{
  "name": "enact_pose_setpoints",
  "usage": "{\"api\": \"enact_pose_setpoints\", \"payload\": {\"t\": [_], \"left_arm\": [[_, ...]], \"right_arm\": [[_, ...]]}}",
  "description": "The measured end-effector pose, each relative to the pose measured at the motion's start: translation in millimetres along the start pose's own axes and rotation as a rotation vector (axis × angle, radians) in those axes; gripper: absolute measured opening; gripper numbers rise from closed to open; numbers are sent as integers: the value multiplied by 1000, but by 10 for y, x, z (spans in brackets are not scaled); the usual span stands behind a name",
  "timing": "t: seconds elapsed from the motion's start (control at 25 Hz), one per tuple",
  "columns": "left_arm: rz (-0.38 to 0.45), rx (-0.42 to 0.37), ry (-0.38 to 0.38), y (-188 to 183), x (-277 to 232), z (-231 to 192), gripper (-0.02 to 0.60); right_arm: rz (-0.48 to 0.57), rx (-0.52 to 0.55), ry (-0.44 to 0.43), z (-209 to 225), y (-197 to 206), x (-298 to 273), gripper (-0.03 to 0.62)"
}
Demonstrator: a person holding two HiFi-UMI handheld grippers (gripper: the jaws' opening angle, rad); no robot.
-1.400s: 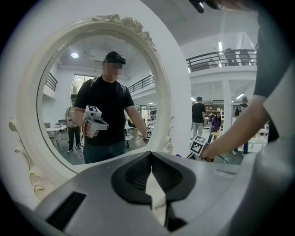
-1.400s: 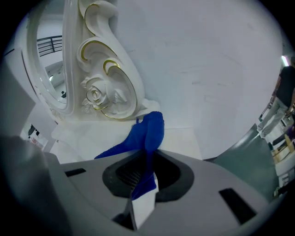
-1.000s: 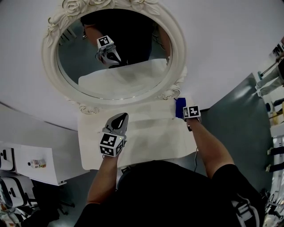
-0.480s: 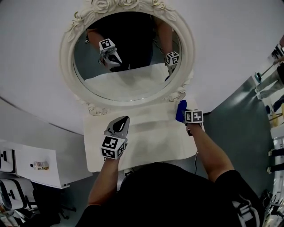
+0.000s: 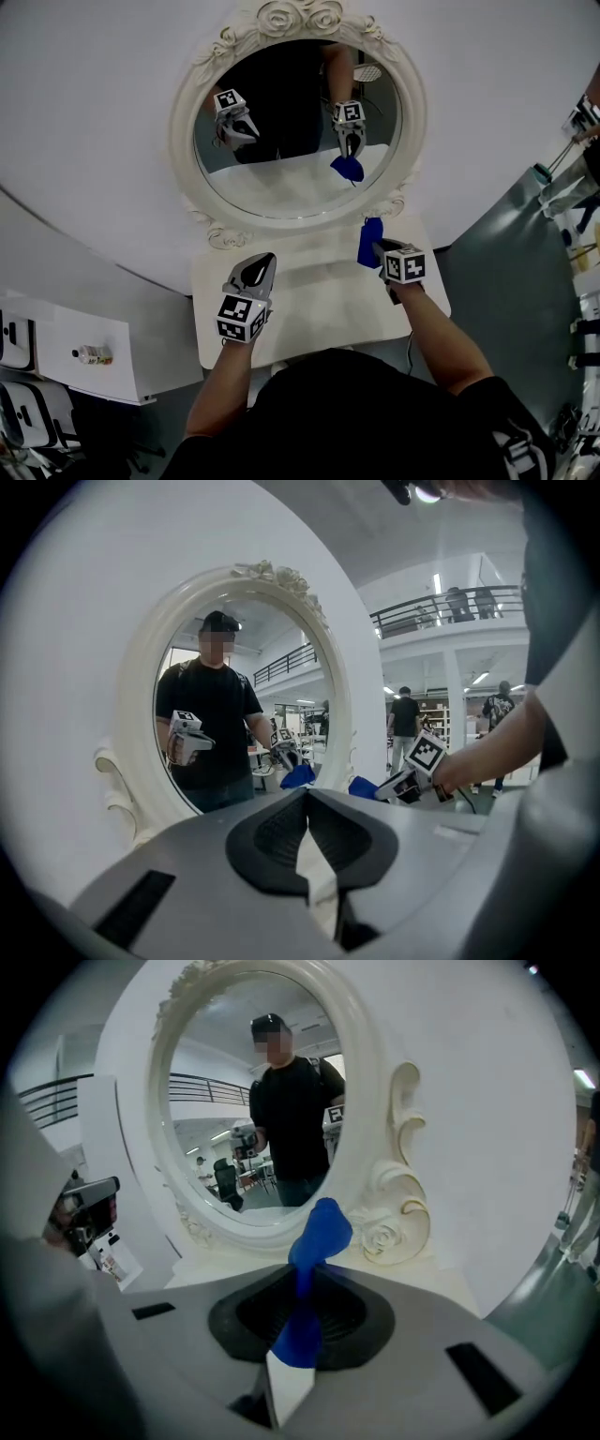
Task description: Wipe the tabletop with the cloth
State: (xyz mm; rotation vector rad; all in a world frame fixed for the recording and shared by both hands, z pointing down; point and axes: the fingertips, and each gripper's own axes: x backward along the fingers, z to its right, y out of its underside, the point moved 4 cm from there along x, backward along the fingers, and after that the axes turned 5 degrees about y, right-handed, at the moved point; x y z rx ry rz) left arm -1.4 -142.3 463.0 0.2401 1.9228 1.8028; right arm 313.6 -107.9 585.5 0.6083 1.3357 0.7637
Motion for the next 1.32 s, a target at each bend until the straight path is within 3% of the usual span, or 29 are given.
{"api": "enact_pose_setpoints", "payload": {"t": [0.28, 0.6, 0.96, 1.32], "left_arm": [[2, -7, 7, 16, 257, -94, 14], [12, -10, 18, 13, 425, -105, 14], [25, -34, 41, -50, 457, -21, 14], [28, -50, 51, -127, 387, 6, 14]], "right_arm": [[91, 131, -43, -700, -178, 275, 43], [226, 238, -42, -1160, -350, 614, 43], [312, 296, -15, -1329, -472, 800, 43], [332, 316, 0, -1319, -495, 859, 43]]}}
